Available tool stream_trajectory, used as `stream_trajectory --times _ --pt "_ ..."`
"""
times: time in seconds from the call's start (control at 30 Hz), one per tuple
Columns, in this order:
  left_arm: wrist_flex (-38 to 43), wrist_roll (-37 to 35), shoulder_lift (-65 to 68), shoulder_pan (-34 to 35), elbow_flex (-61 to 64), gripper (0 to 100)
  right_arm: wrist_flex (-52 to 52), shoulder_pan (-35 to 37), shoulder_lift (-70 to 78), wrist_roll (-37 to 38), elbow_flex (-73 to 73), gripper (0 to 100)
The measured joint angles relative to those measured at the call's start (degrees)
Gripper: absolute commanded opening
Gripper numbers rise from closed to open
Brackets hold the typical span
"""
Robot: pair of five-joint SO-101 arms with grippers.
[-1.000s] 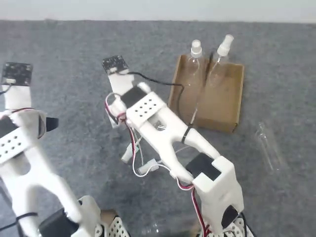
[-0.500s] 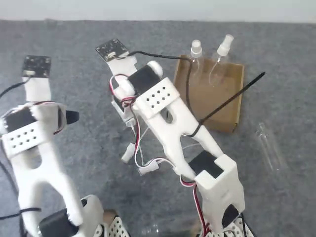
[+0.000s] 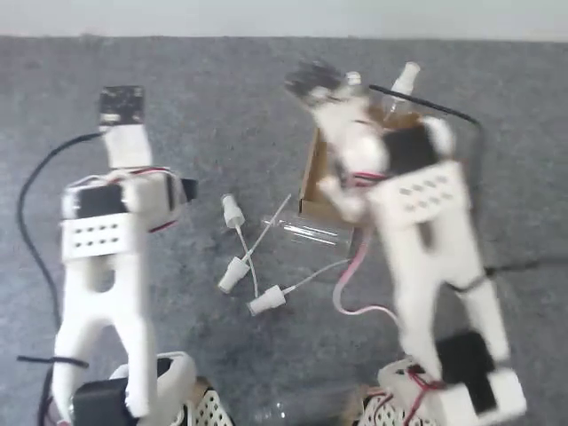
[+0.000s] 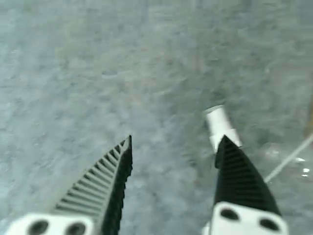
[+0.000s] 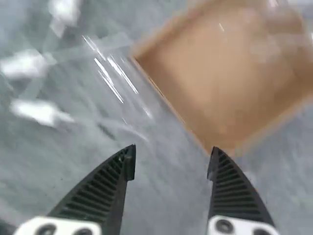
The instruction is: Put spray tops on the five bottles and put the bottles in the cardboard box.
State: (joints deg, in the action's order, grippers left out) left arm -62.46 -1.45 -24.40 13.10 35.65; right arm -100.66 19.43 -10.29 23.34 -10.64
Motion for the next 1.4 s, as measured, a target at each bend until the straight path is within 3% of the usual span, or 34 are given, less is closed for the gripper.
stream_trajectory --times 0.2,0.33,0.43,0.73,0.83,1.07,1.23,1.4 --pt "5.54 -3.69 2.02 -6.95 2.9 24 1.14 -21.63 -7.3 16.18 14.59 18.8" --pt "5.71 -5.98 10.55 -9.67 -1.23 24 8.44 -33.23 -7.47 20.92 20.31 18.8" --pt "5.71 -7.82 19.6 -10.02 -6.33 24 14.15 -38.07 -6.15 22.42 22.95 18.8" --pt "3.16 -10.9 37.45 -11.96 -16.97 23 23.12 -42.46 6.68 22.95 23.21 18.8" --pt "3.16 -11.6 40.53 -12.75 -17.67 19 24.88 -42.55 9.14 22.95 23.21 18.8" --pt "2.2 -12.22 42.29 -13.54 -17.85 15 25.58 -43.96 12.31 22.95 23.21 18.8" --pt "2.2 -12.31 42.29 -13.63 -17.85 7 25.58 -45.36 13.89 22.95 23.21 18.8" --pt "2.2 -8.53 42.29 -14.86 -17.85 4 27.6 -47.3 14.86 22.95 23.21 18.8"
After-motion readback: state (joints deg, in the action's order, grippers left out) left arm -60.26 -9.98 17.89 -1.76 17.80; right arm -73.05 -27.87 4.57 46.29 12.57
